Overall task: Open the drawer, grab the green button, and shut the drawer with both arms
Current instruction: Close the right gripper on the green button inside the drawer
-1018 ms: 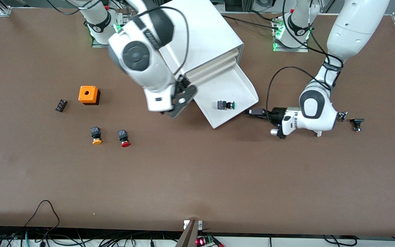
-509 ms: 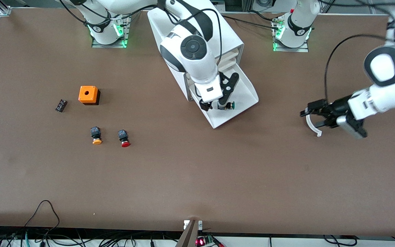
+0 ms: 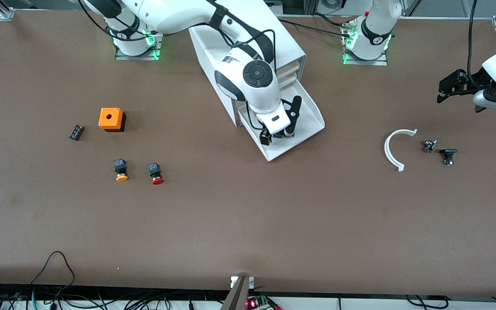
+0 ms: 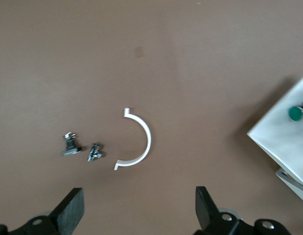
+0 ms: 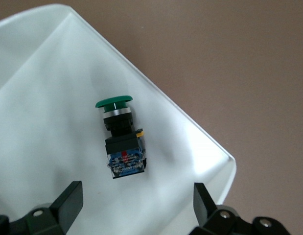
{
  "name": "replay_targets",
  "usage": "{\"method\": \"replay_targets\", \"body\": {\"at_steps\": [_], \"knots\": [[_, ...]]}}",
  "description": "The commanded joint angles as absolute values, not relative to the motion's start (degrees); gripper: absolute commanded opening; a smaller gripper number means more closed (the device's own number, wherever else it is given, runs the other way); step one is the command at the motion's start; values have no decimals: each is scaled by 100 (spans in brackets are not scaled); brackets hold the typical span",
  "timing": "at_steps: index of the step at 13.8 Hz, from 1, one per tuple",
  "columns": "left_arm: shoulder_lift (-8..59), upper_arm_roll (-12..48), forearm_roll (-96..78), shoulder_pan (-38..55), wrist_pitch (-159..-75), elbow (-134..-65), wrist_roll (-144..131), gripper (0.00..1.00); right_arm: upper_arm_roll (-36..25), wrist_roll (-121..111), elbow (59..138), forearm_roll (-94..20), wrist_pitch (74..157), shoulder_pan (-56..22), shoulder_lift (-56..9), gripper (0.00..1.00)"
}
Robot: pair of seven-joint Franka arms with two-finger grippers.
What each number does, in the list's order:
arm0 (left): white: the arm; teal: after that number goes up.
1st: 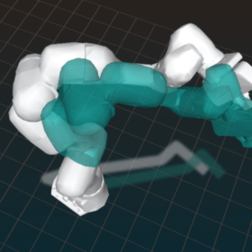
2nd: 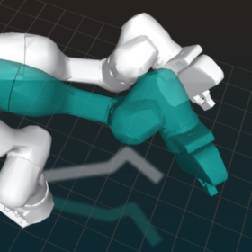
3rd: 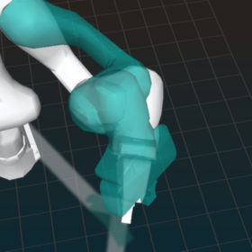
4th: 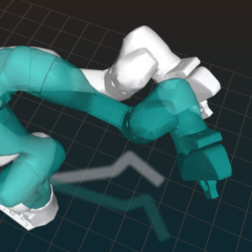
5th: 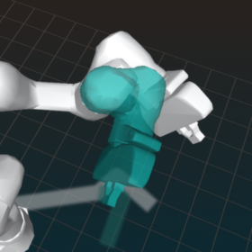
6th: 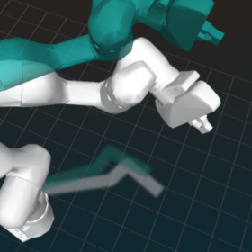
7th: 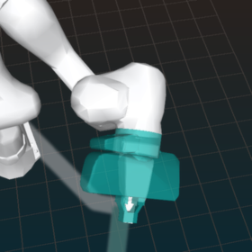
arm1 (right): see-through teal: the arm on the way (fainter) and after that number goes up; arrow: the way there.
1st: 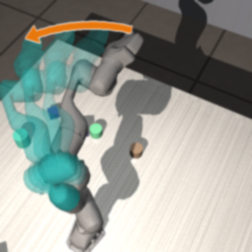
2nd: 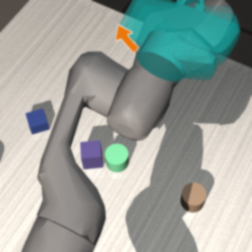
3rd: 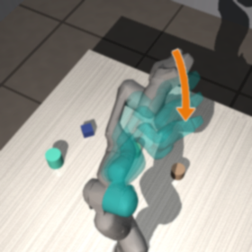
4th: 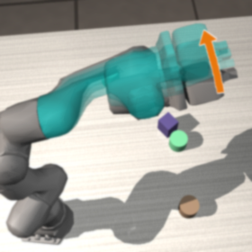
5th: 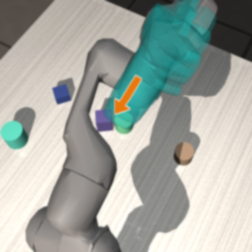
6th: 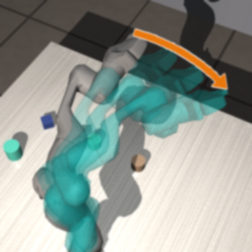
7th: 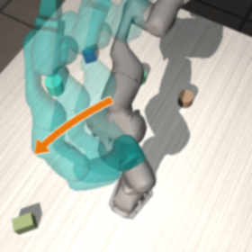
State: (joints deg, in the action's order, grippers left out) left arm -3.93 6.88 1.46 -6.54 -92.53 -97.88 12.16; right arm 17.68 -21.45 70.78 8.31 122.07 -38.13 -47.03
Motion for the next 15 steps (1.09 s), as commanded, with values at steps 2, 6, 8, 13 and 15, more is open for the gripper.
{"method": "replay_targets", "body": {"at_steps": [2, 6, 8, 13, 15], "knots": [[-193, 686, 396, -554, -8956, -9571, 554, 100, 1758, -2232, 6838, 1054, 12357, -4034, -5001, 100], [-185, 677, 325, -554, -8974, -9571, 536, 100, 1758, -2233, 6838, 1283, 12384, -4052, -5089, 100], [-176, 668, 308, -554, -8974, -9571, 493, 100, 1758, -2241, 6838, 1292, 12427, -4087, -5098, 100], [-176, 659, 299, -554, -8965, -9562, 396, 100, 1740, -2259, 6838, 1379, 12647, -4104, -5176, 99], [-176, 659, 299, -554, -8965, -9562, 396, 100, 1740, -2259, 6838, 1424, 12656, -4131, -5203, 96]]}}
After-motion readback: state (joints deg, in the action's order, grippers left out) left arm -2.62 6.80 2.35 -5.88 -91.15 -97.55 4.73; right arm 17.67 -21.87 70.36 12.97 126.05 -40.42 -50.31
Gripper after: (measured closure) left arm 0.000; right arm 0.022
